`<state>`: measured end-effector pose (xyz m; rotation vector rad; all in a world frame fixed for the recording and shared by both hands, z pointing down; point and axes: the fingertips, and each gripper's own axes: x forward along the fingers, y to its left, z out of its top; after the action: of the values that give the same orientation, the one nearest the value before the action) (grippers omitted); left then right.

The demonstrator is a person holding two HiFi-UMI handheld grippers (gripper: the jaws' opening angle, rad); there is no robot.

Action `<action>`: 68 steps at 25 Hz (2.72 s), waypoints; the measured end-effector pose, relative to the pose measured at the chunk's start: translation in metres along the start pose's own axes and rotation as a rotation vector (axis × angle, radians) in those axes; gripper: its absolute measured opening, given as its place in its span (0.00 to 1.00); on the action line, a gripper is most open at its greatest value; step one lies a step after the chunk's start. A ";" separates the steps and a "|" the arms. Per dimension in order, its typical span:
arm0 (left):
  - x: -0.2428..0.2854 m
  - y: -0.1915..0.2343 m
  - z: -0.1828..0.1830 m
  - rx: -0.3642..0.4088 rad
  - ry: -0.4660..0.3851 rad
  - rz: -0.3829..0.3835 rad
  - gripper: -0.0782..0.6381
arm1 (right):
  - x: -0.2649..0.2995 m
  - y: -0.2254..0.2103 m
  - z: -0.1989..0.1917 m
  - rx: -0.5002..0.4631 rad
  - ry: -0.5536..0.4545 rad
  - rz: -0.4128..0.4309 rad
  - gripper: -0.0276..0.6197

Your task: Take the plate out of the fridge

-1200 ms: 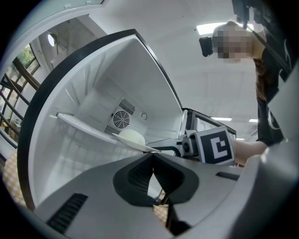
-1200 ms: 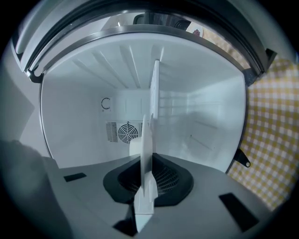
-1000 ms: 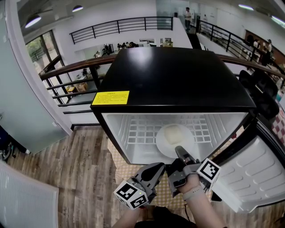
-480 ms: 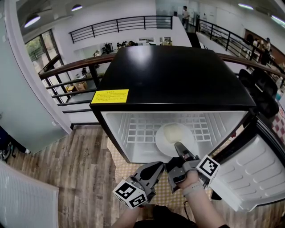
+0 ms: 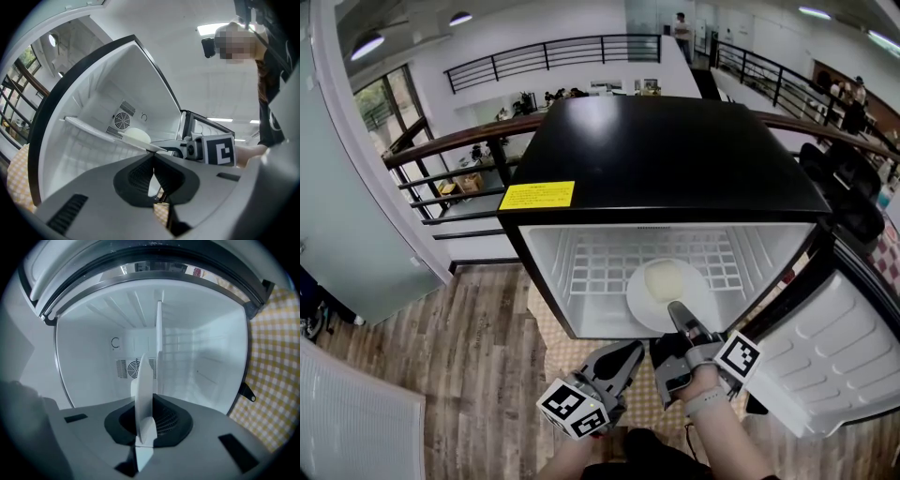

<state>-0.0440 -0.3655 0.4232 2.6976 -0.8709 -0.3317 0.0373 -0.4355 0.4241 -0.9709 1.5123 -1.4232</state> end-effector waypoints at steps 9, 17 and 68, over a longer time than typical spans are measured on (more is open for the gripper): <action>-0.021 -0.014 0.001 0.011 0.000 0.011 0.12 | -0.027 0.010 -0.013 -0.010 0.002 0.032 0.11; -0.037 -0.029 0.001 0.017 -0.001 0.016 0.12 | -0.054 0.014 -0.023 -0.012 -0.003 0.039 0.11; -0.165 -0.129 -0.045 0.039 -0.005 0.164 0.12 | -0.240 -0.022 -0.093 -0.031 0.103 0.134 0.11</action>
<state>-0.0924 -0.1574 0.4432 2.6388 -1.1030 -0.2875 0.0378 -0.1797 0.4621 -0.8100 1.6475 -1.3755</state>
